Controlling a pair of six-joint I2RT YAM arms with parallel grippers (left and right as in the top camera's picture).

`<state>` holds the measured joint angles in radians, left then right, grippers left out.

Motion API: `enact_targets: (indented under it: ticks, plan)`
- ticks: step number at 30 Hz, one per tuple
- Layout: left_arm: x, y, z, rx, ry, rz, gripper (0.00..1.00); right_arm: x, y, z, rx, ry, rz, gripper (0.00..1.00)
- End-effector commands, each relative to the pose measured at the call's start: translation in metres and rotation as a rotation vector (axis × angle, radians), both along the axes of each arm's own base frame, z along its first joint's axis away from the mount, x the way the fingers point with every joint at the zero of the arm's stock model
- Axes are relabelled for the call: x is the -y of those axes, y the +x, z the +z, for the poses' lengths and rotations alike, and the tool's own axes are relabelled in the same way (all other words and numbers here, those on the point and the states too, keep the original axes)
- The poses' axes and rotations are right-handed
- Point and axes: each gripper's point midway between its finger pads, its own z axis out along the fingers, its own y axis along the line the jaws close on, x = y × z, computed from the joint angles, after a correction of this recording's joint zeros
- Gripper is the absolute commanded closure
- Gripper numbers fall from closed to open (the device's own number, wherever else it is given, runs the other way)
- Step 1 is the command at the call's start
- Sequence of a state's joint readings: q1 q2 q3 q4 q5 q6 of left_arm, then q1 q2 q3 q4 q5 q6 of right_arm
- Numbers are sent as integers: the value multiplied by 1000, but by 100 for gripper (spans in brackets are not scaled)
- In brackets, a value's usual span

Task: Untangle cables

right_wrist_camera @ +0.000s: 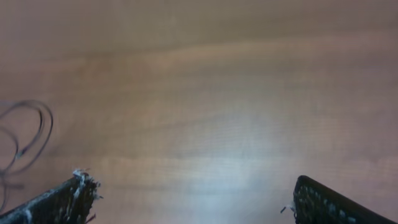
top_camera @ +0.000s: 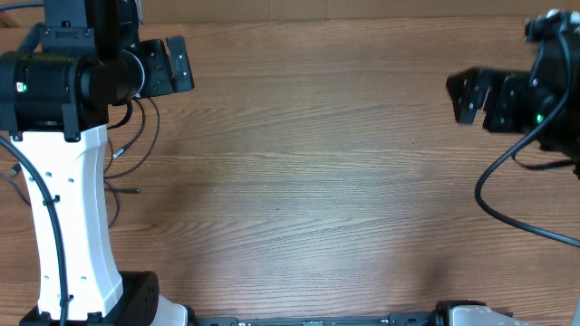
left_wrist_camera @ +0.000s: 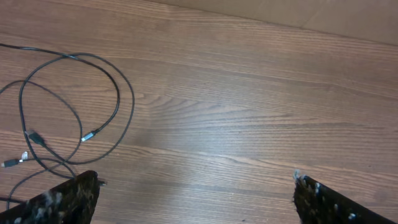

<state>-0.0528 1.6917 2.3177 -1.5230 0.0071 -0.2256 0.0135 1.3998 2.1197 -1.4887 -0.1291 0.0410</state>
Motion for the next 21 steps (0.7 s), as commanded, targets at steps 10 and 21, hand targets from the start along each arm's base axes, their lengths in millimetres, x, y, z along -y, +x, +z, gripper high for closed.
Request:
enact_targets:
  ticks: [10, 21]
  plan:
    - [-1, 2, -1, 0, 18, -13, 0, -2, 4, -30, 385, -1, 17, 0]
    - [-1, 2, -1, 0, 18, -13, 1, -8, -44, -112, 747, 12, 51, 0]
